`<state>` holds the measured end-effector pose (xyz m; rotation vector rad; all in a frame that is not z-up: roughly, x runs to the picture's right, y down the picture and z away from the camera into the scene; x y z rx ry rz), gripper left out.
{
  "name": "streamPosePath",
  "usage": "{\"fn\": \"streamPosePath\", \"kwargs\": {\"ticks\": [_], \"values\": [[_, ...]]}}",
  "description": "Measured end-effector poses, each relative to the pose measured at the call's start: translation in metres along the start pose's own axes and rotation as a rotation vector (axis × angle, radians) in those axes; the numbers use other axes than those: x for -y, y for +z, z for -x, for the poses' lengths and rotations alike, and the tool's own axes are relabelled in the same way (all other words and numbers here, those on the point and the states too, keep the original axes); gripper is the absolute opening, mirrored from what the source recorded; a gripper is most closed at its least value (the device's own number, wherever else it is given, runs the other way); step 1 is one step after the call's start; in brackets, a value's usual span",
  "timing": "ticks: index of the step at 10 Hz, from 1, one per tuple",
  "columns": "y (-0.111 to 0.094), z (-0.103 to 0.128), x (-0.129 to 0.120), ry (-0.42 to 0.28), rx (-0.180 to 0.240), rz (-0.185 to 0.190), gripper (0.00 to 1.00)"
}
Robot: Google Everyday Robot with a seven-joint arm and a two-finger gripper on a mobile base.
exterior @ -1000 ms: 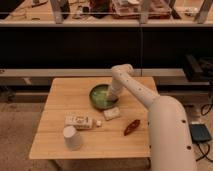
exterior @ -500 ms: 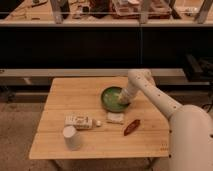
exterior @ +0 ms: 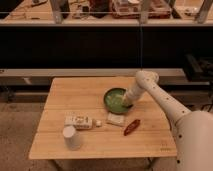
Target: Push the ceramic bowl across the table
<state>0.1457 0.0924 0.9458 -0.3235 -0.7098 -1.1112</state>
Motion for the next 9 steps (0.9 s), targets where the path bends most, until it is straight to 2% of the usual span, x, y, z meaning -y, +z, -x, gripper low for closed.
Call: {"fn": "streamPosePath", "kwargs": {"ticks": [3, 5, 7, 9], "values": [[-0.008, -0.004, 0.003, 0.002, -0.009, 0.008, 0.05], [-0.019, -0.01, 0.02, 0.002, -0.025, 0.025, 0.05], [-0.028, -0.015, 0.022, 0.019, -0.044, 0.069, 0.05], [-0.029, -0.016, 0.009, 0.058, -0.055, 0.117, 0.05]]}}
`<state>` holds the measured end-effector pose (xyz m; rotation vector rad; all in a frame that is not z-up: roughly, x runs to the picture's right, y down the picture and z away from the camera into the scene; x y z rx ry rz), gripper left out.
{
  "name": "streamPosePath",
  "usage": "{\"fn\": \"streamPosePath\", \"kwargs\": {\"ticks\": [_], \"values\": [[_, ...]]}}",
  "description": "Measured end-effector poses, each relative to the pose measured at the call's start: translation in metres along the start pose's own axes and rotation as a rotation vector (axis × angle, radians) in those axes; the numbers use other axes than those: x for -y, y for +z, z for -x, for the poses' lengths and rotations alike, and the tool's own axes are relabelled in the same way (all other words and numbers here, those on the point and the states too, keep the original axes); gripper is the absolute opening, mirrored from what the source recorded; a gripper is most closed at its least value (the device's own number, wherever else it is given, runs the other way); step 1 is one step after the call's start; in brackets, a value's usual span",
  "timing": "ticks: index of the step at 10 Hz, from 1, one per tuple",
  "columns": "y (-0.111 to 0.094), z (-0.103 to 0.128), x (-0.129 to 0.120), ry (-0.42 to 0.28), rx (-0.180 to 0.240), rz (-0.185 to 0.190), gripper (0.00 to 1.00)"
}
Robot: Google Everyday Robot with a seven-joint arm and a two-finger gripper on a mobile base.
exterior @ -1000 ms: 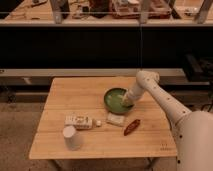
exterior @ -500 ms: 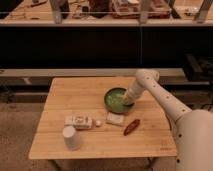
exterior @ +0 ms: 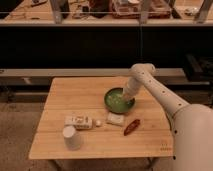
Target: Push the ceramic bowl across the table
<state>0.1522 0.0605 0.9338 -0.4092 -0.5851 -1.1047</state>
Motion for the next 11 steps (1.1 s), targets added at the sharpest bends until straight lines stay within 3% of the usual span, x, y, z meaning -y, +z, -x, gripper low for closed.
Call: {"fn": "streamPosePath", "kwargs": {"ticks": [3, 6, 11], "values": [[0.001, 0.004, -0.028, 0.069, 0.003, 0.037, 0.05], [-0.001, 0.014, -0.076, 0.16, 0.002, 0.096, 0.05], [-0.031, 0.029, -0.125, 0.268, -0.039, 0.149, 0.05]]}}
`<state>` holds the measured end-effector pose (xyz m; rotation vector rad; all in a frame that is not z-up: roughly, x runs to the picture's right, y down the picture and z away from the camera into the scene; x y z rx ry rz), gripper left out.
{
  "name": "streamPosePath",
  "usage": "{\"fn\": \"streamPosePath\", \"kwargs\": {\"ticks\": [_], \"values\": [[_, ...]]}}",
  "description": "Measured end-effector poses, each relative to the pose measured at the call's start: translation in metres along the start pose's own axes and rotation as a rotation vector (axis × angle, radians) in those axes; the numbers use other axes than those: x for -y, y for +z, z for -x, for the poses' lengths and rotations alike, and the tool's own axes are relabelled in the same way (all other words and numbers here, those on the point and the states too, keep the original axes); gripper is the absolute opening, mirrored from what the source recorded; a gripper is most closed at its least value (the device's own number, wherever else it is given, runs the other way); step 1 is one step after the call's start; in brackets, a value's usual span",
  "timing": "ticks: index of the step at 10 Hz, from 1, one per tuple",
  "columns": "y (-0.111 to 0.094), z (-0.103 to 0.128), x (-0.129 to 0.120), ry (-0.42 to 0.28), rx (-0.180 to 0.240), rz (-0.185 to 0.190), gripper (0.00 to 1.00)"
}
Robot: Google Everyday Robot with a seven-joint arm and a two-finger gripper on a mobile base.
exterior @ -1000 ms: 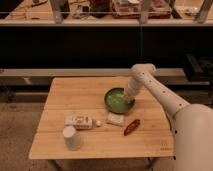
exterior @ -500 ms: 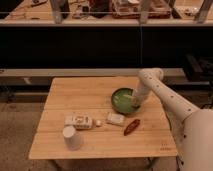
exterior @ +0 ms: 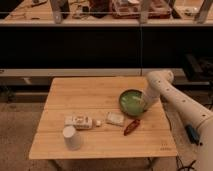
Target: Push the ceramic bowl across the table
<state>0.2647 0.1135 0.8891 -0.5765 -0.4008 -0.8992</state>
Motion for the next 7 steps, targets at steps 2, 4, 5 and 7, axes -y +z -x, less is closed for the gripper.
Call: {"fn": "streamPosePath", "kwargs": {"ticks": [2, 4, 5, 7], "values": [[-0.001, 0.005, -0.011, 0.021, 0.007, 0.002, 0.05], [0.007, 0.015, -0.015, 0.029, 0.046, 0.012, 0.05], [0.009, 0.017, -0.015, 0.034, 0.059, 0.011, 0.05], [0.009, 0.017, -0.015, 0.036, 0.061, 0.01, 0.05]]}}
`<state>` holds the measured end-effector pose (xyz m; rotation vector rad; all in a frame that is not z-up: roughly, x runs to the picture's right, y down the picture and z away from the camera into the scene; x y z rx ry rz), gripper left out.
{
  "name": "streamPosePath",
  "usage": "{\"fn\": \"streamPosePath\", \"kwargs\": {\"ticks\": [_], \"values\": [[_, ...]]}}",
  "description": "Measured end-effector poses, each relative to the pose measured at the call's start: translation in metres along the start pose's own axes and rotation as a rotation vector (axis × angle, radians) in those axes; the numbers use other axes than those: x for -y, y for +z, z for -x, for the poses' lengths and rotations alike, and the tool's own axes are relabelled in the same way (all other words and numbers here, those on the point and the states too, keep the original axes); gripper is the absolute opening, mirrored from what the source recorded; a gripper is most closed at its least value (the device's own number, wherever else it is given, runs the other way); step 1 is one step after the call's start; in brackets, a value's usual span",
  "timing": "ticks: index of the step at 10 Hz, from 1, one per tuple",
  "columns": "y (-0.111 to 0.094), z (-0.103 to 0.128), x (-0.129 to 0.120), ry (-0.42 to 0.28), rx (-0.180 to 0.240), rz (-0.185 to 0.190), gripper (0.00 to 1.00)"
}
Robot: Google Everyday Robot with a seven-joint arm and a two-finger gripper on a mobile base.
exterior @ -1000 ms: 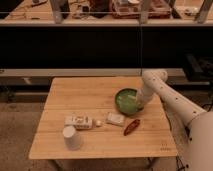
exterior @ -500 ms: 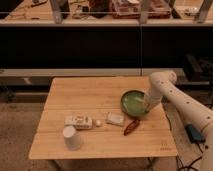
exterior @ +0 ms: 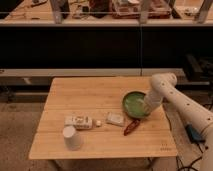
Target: Push the ceramic bowl across the table
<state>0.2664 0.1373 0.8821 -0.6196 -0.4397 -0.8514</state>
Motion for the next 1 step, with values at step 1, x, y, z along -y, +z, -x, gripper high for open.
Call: {"fn": "streamPosePath", "kwargs": {"ticks": [1], "values": [[0.0, 0.0001, 0.0002, 0.0, 0.0, 0.0, 0.05]]}}
